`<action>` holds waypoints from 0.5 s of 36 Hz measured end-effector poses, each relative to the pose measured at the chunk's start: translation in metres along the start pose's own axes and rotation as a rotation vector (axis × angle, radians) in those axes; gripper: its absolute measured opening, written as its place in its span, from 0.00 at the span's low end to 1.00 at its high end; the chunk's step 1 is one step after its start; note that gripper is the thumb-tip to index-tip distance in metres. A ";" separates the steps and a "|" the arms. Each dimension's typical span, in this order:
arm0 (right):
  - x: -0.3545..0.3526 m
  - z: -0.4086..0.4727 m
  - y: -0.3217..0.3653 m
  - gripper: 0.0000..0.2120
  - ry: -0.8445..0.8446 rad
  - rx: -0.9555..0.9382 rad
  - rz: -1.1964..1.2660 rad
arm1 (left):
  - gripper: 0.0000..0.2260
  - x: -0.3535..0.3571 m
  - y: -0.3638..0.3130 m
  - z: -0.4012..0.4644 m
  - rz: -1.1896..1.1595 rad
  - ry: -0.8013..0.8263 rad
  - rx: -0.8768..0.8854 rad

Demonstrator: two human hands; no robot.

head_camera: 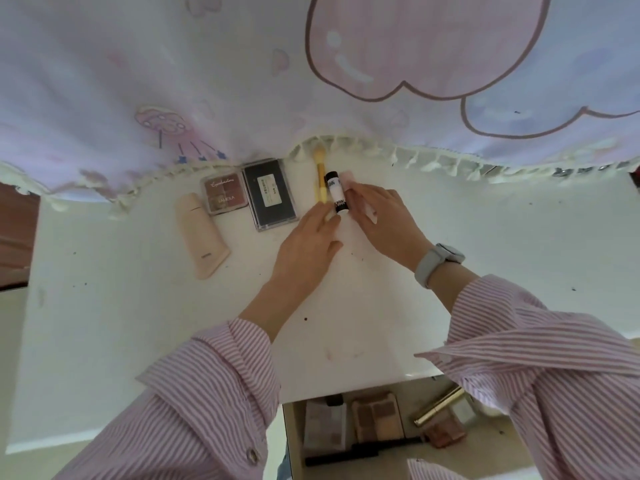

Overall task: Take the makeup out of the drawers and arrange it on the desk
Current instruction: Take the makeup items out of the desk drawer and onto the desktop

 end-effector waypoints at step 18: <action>0.007 -0.217 -0.003 0.12 0.250 -0.202 0.020 | 0.11 0.048 -0.070 -0.208 -0.169 0.025 0.053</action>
Point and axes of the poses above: each hand's wrist, its own z-axis towards the middle knuckle, its own x-axis out of the palm, y = z × x, the point moved 6 cm from there along z, towards the middle knuckle, and after that the axes turned 5 degrees about -z, right-handed, at the moved point
